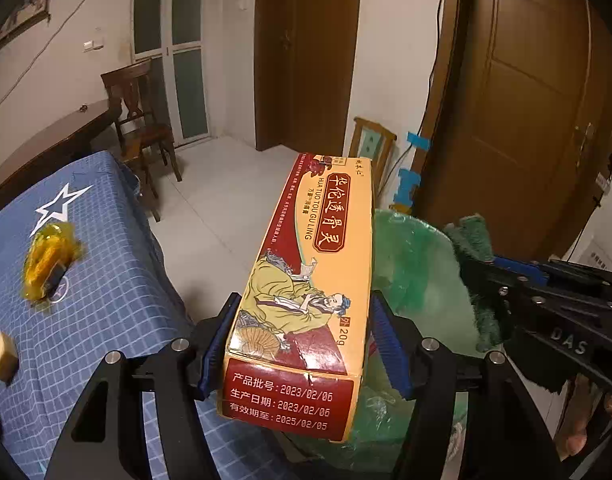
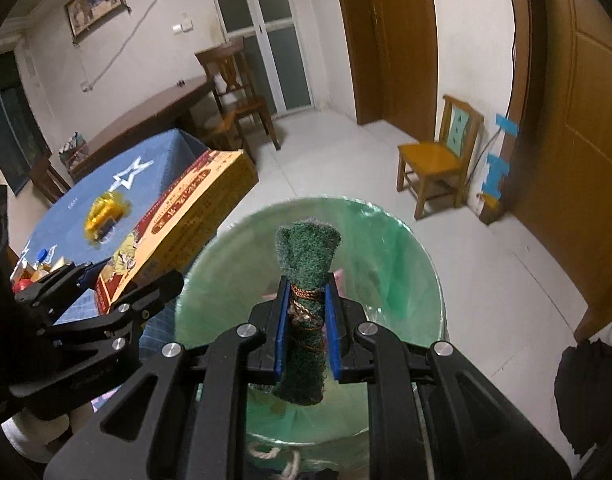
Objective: Collect trash
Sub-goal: 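Lift and carry the snack box and green scrubber with both tools to the bin, then open both tools to drop the snack box and scrubber into the bin, then return to the table and grasp the white wrapper with the left tool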
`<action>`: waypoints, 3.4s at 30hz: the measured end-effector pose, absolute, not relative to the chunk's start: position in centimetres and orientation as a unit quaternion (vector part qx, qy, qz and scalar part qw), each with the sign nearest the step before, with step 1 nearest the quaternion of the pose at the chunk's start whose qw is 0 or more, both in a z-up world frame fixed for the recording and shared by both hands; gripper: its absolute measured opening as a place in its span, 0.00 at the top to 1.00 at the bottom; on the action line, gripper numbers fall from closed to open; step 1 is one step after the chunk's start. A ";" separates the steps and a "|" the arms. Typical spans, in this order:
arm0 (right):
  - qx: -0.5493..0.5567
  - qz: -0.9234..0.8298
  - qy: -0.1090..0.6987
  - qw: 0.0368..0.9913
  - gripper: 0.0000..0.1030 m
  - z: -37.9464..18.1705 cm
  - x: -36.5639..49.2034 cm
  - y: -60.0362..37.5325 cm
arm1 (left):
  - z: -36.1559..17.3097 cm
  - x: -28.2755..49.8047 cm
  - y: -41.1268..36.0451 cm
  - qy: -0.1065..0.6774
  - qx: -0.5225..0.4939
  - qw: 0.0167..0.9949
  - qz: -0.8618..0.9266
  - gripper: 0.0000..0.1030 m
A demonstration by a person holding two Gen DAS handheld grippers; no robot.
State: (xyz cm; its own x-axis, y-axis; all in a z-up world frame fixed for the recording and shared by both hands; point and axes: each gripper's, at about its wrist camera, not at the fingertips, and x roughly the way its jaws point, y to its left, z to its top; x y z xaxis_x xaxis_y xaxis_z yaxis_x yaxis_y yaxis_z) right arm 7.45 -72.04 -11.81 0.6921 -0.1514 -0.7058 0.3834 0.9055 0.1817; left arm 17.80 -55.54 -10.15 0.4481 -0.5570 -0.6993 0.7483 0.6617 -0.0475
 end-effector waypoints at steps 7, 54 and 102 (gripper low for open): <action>0.172 -0.152 0.389 0.892 0.86 -13.4 8.0 -73.8 | -12.1 19.1 -57.1 0.378 0.158 0.824 -0.391 0.37; 0.122 -0.039 0.287 0.949 0.38 -11.2 2.9 -59.2 | -9.2 19.0 -34.5 0.365 0.117 0.871 -0.308 0.29; 0.032 0.166 0.368 0.914 0.41 -13.0 11.6 -36.0 | -9.7 23.9 17.4 0.425 -0.098 0.899 0.040 0.80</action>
State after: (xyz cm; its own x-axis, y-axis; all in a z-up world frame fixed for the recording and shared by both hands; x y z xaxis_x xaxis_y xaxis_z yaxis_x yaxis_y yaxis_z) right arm 11.62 -35.96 -12.96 0.6746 0.3264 -0.6621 -0.2798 0.9431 0.1799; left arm 23.86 17.38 -9.70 0.6358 -0.0118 -0.7718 -0.1545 0.9777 -0.1422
